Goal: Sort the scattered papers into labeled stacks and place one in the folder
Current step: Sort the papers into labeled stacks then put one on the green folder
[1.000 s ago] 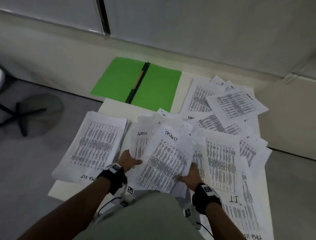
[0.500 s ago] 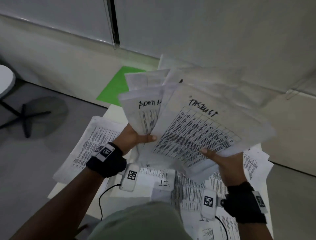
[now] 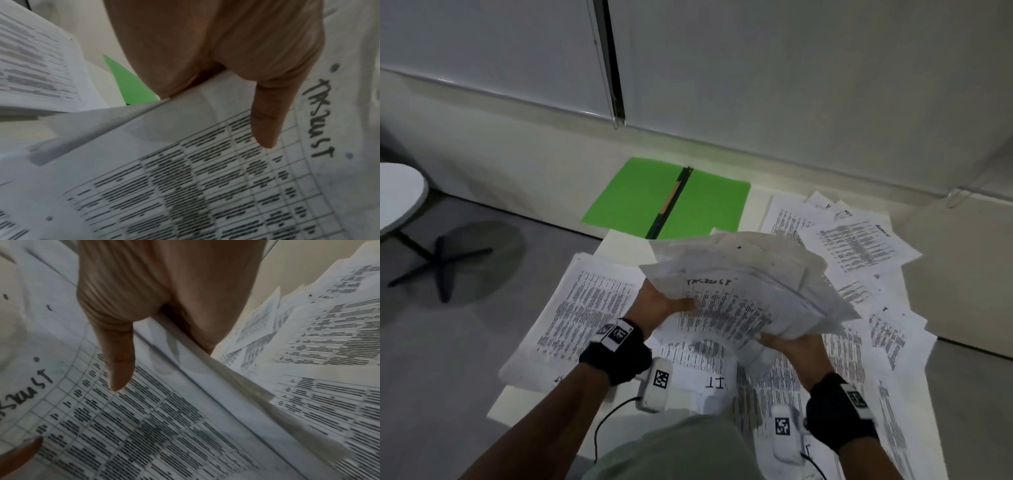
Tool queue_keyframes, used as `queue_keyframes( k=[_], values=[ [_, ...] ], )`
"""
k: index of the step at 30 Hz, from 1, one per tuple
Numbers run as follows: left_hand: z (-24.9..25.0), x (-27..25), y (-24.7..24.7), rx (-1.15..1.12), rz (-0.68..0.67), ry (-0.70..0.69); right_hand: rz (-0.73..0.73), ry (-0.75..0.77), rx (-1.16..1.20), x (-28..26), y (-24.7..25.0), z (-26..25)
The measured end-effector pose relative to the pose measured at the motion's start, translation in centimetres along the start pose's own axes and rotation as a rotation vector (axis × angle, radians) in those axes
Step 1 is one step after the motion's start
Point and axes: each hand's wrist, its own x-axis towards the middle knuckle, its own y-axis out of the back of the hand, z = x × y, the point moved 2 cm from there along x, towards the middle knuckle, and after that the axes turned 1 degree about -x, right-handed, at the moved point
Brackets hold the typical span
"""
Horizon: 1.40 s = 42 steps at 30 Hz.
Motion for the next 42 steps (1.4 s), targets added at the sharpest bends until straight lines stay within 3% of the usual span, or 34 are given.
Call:
queue_keyframes(
  k=[8, 12, 17, 19, 27, 32, 42],
  values=[
    [5.8, -1.2, -0.6, -0.053, -0.013, -0.225, -0.008, 0.113, 0.072, 0.8, -0.6, -3.1],
    [7.0, -0.8, -1.0, -0.079, 0.115, -0.286, -0.016, 0.08, 0.056, 0.6, -1.2, -2.6],
    [8.8, -0.2, -2.0, -0.007, 0.239, -0.282, -0.021, -0.052, 0.023, 0.8, -1.0, 0.3],
    [9.4, -0.3, -2.6, 0.025, 0.215, -0.326, -0.019, -0.083, 0.026, 1.1, -0.9, 1.0],
    [8.3, 0.8, -2.8, 0.019, 0.318, -0.323, 0.014, 0.008, 0.038, 2.3, -0.8, -0.3],
    [8.6, 0.8, -2.9, 0.032, 0.285, -0.378, 0.01, 0.026, 0.034, 2.8, -0.8, -0.2],
    [8.8, 1.6, -2.2, 0.148, 0.364, -0.361, -0.021, -0.037, 0.055, 2.8, -1.1, 1.4]
  ],
)
